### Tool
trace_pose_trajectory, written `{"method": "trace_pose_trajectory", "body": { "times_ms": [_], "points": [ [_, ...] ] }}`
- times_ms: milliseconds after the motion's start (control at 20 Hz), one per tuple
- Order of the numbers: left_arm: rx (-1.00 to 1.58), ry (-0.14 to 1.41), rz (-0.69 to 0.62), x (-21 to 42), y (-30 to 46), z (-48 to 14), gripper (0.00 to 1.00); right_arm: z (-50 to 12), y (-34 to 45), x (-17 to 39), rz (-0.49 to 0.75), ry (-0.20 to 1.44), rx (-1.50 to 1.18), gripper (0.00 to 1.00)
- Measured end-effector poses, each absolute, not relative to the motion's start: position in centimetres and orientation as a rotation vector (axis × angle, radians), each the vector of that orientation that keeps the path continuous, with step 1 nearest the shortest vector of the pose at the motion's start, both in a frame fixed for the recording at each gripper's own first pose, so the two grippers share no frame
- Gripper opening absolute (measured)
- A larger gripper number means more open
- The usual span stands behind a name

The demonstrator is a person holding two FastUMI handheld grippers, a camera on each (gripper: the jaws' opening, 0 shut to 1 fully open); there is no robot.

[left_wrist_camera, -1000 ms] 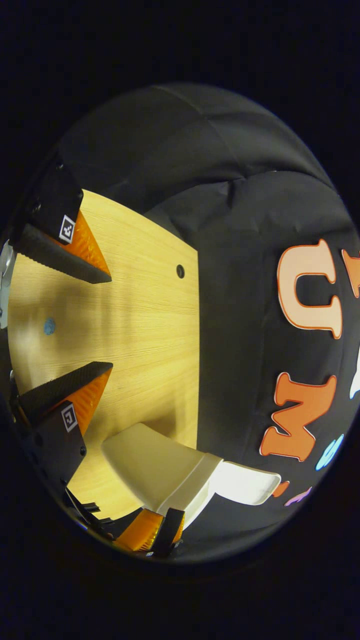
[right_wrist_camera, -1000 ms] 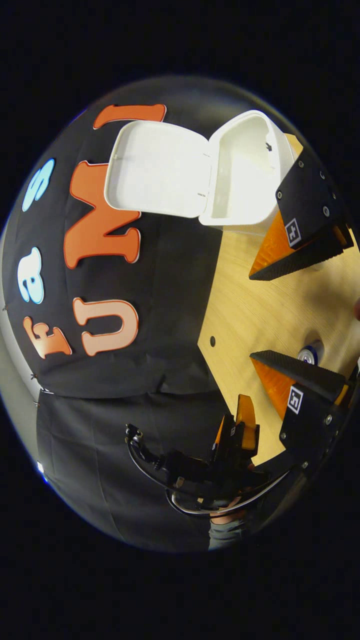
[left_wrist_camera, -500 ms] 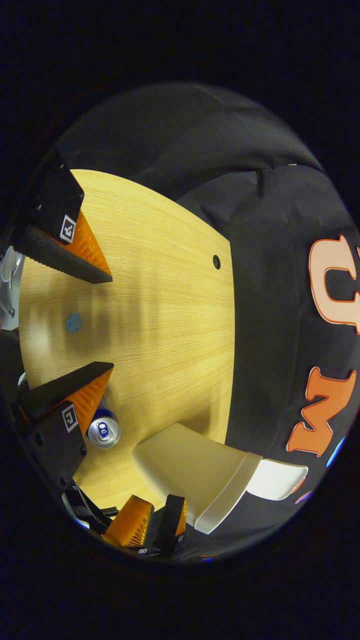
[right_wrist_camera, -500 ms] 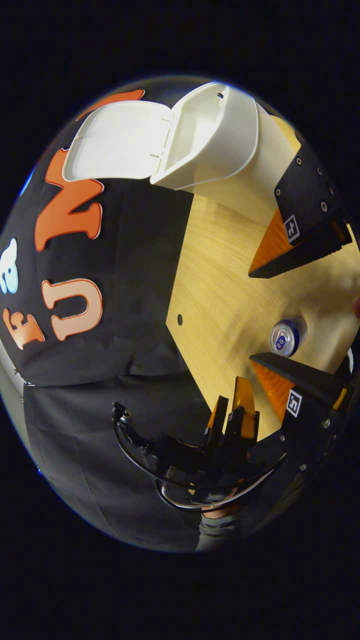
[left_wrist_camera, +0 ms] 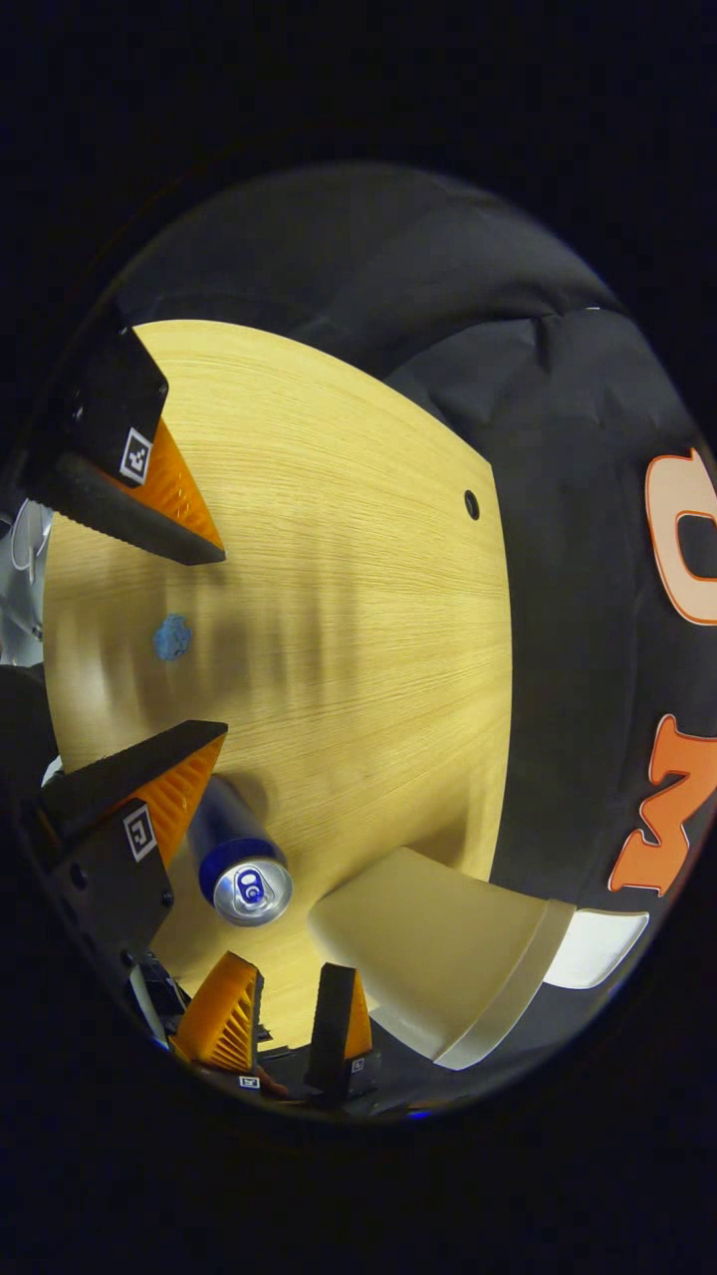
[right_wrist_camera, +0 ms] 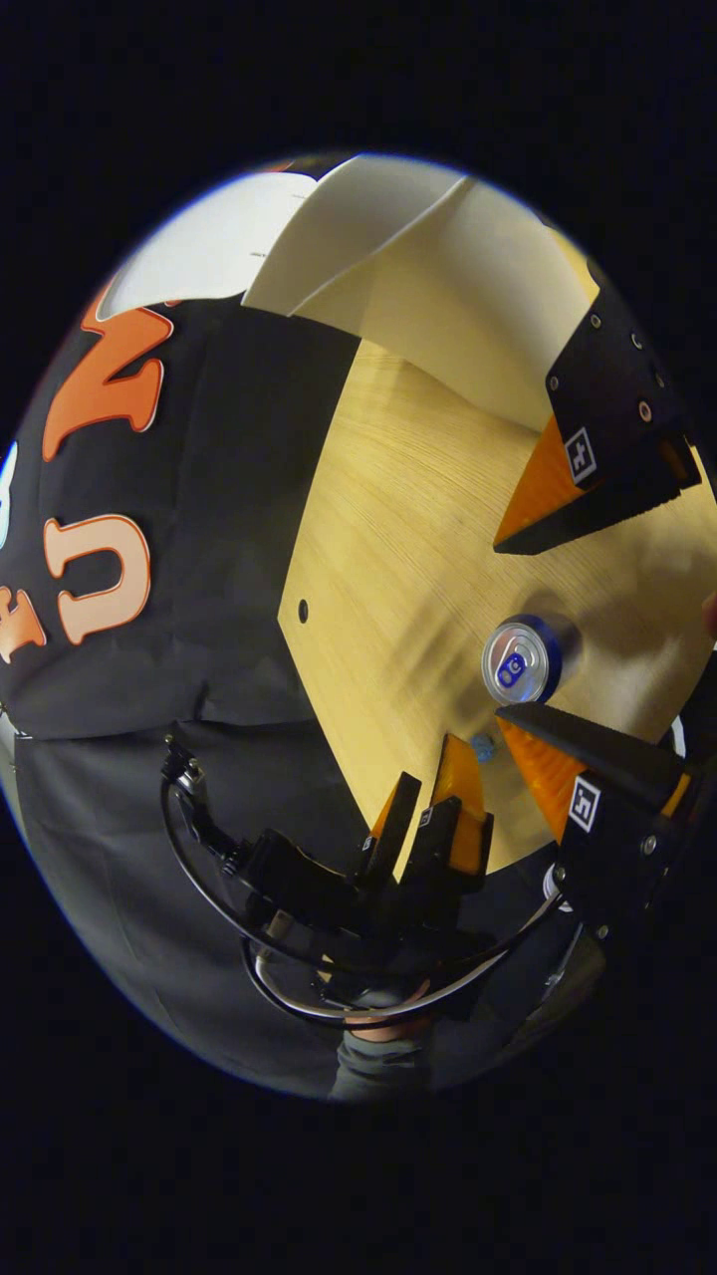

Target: Press the lid of the desktop garbage bin to open it, pick up the crumpled paper on the desktop and throw it into the bin, then pick up the pop can on the desktop and drop it into the bin, and finally close the garbage bin lid.

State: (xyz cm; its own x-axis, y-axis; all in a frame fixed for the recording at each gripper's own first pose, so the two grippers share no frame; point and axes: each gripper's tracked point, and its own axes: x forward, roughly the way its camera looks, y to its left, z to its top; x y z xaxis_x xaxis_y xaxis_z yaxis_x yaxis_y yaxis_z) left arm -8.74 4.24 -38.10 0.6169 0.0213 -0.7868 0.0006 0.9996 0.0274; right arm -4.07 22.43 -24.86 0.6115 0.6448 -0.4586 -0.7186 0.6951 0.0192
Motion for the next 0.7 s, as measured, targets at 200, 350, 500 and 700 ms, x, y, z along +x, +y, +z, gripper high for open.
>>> {"method": "trace_pose_trajectory", "body": {
  "times_ms": [200,350,500,700],
  "points": [
    [0.063,0.923,-0.013,-9.1,4.3,-40.2,1.0,-25.3,24.4,-3.5,0.833,0.479,-0.206,0.91],
    [0.064,0.943,-0.008,-9.5,4.5,-41.7,1.0,-25.1,25.0,-3.6,0.863,0.512,-0.206,0.91],
    [0.072,0.961,-0.01,-9.6,4.3,-42.6,0.96,-24.4,24.9,-3.3,0.873,0.538,-0.218,0.91],
    [0.076,0.974,-0.018,-9.7,3.9,-44.1,1.0,-23.5,25.1,-2.2,0.884,0.563,-0.22,0.91]
  ]
}}
